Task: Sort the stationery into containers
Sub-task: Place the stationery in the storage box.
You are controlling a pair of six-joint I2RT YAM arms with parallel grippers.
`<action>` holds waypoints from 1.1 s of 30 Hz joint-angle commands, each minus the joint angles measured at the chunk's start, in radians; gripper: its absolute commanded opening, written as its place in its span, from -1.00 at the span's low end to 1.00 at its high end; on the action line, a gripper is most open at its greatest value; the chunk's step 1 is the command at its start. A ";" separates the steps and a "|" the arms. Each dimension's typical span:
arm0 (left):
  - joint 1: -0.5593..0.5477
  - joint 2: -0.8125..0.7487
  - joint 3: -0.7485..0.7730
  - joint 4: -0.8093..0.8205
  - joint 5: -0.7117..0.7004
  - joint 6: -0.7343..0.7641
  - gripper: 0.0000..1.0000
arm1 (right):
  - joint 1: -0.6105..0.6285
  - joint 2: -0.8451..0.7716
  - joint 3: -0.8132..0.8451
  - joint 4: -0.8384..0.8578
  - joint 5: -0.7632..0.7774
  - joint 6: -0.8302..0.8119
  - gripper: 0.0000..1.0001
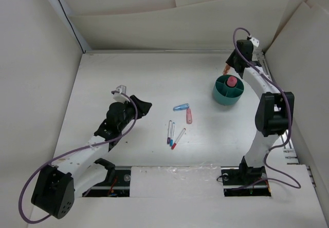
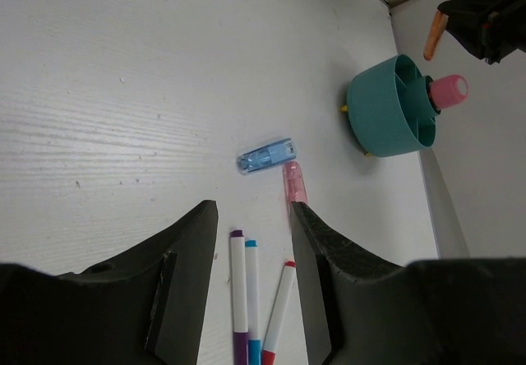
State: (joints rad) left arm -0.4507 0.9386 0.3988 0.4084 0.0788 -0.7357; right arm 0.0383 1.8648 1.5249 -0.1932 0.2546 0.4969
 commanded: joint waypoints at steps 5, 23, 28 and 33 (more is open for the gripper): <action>-0.003 0.003 0.012 0.056 0.016 0.015 -0.24 | 0.061 0.037 0.078 0.072 0.138 -0.050 -0.73; -0.003 0.022 0.003 0.076 0.016 0.015 -0.24 | 0.120 0.028 -0.032 0.081 0.330 -0.113 -0.75; -0.003 0.031 0.003 0.076 0.016 0.015 -0.24 | 0.129 0.028 -0.052 0.081 0.353 -0.123 -0.75; -0.003 0.031 0.003 0.076 0.016 0.015 -0.24 | 0.163 0.028 -0.063 0.081 0.396 -0.132 -0.68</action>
State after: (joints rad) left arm -0.4507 0.9684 0.3988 0.4305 0.0792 -0.7341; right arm 0.1711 1.9106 1.4723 -0.1501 0.6022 0.3813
